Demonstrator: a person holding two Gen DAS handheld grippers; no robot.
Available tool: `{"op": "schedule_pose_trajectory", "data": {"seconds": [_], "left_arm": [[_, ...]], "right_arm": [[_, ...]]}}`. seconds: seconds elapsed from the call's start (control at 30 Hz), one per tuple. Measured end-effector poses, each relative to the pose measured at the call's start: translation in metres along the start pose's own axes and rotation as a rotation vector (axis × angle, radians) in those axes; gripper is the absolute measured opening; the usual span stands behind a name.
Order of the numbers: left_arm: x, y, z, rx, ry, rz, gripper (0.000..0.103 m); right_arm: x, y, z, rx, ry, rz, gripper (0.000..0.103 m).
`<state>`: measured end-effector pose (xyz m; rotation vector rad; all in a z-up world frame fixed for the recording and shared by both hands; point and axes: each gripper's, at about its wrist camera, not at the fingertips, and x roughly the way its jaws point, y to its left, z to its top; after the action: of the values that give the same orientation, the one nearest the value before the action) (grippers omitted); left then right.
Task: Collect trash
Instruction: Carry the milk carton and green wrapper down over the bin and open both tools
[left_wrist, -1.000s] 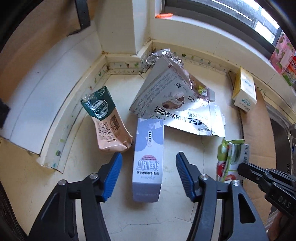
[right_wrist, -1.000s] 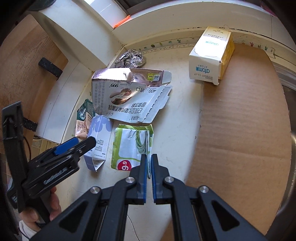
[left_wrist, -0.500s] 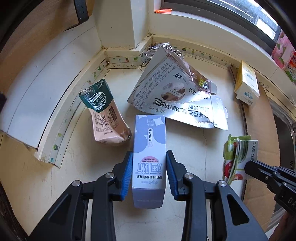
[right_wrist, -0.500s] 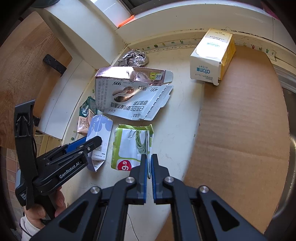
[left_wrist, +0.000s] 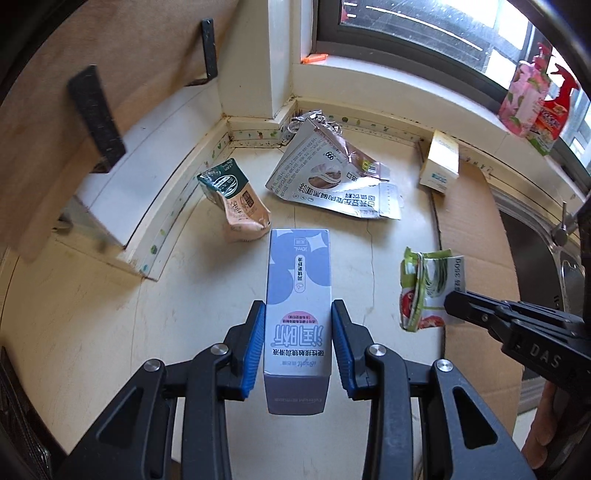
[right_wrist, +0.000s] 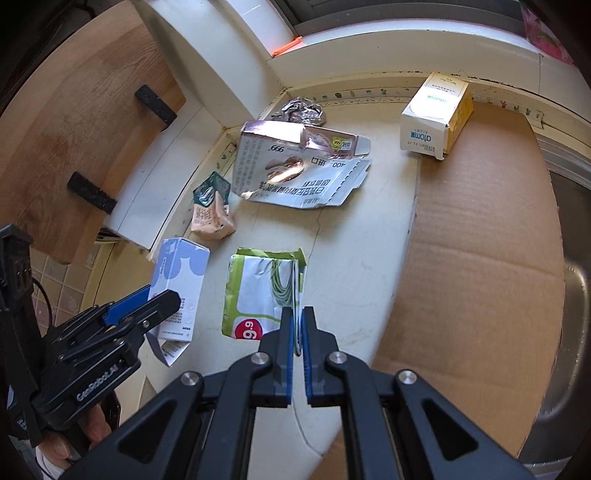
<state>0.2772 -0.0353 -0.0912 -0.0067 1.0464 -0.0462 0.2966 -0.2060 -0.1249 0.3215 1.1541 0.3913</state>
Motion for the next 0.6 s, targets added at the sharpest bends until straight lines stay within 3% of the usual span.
{"op": "schedule_pose_trajectory", "data": {"seconds": [0.3,0.6], "left_arm": [[-0.063,0.016,-0.057,0.010,-0.054,0.001,0.033],[-0.111,0.043,-0.131,0.015,-0.061,-0.024,0.033]], "right_arm": [[-0.029,0.040,-0.044,-0.043,-0.015,0.005,0.004],[-0.058,0.087,-0.117,-0.056,-0.020,-0.004,0.004]]}}
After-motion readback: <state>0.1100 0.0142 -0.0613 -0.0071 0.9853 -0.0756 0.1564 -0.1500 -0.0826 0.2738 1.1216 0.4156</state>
